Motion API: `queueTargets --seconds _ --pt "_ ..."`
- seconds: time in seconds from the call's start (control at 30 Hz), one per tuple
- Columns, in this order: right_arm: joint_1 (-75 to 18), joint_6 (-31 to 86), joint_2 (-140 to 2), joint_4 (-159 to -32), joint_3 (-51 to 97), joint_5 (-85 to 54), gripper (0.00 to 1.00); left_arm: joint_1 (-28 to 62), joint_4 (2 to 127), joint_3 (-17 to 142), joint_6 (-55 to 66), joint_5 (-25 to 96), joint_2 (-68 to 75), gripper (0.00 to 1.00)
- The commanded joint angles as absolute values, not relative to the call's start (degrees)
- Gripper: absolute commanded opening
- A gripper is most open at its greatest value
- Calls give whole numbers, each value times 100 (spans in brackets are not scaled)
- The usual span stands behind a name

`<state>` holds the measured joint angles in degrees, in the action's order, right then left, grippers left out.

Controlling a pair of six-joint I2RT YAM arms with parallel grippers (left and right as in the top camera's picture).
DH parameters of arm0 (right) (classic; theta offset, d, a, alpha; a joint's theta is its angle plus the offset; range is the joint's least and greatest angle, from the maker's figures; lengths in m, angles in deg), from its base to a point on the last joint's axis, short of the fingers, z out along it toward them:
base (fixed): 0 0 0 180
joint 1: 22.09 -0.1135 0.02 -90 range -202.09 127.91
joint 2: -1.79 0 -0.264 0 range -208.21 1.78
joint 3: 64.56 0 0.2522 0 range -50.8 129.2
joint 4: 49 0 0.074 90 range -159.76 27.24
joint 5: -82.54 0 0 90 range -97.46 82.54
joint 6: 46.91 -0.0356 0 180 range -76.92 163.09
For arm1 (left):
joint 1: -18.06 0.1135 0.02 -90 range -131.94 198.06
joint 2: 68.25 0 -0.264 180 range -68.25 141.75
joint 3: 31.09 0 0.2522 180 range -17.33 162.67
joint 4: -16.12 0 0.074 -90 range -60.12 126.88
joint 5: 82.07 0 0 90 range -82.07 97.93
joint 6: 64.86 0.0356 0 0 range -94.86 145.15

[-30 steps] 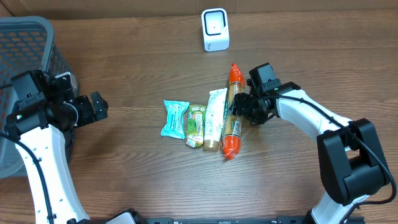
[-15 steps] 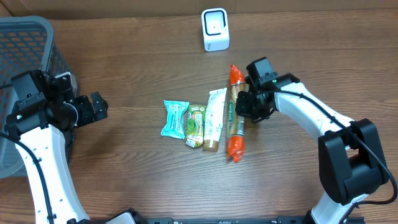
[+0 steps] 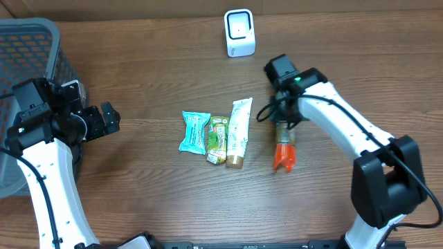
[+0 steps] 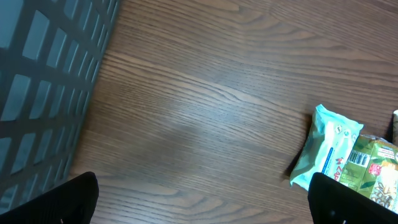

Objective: Scan the item barcode
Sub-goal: 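Lift the spaghetti pack with the right gripper and tilt it rightward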

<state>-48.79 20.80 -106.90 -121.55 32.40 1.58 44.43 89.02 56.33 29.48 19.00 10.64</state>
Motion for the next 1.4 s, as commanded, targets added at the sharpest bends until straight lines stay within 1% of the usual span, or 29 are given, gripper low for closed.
queueTargets --seconds 0.0,0.03,0.1,0.27,0.33,0.4,0.5,0.6,0.63,0.7,0.8,0.97,1.03,1.13,1.23,1.27,1.37 --pt "-5296 2465 -10895 -12135 3213 -306 51 4467 8900 5693 2833 1889 1093 100" --pt "-5360 2504 -10895 -12137 3222 -415 59 4465 8900 5693 2833 1889 1093 100" --pt "-5390 2517 -10880 -12185 3320 -527 64 4465 8900 5693 2833 1889 1093 100" --pt "-5060 2607 -10854 -12498 3747 -684 64 4465 8900 5693 2833 1889 1093 100" --pt "-4807 2843 -10819 -12526 3830 -942 64 4465 8900 5693 2833 1889 1093 100" --pt "-4416 3276 -10784 -12504 3847 -1480 64 4465 8900 5693 2833 1889 1093 100" --pt "-4027 3691 -10823 -12526 3834 -2017 71 4465 8900 5693 2833 1889 1093 100" --pt "-3742 3846 -10906 -12413 3688 -2188 73 4465 8900 5693 2833 1889 1093 100" --pt "-3596 4130 -10978 -12135 3438 -2376 74 4465 8900 5693 2833 1889 1093 100" --pt "-3550 4498 -11035 -11921 3253 -2697 76 4465 8900 5693 2833 1889 1093 100" --pt "-3546 4683 -11134 -11595 3043 -2824 83 4465 8900 5693 2833 1889 1093 100" --pt "-3546 4788 -11492 -11213 3004 -2857 83 4465 8900 5693 2833 1889 1093 100" --pt "-3546 4786 -11617 -11084 3004 -2857 80 4465 8900 5693 2833 1889 1093 100" --pt "-3546 4784 -11794 -10918 3004 -2846 71 4465 8900 5693 2833 1889 1093 100" --pt "-3546 4740 -11888 -10852 3001 -2671 59 4465 8900 5693 2833 1889 1093 100" --pt "-3546 4602 -11912 -10843 2988 -2472 52 4465 8900 5693 2833 1889 1093 100" --pt "-3546 4338 -11914 -10850 2982 -2185 41 4465 8900 5693 2833 1889 1093 100"
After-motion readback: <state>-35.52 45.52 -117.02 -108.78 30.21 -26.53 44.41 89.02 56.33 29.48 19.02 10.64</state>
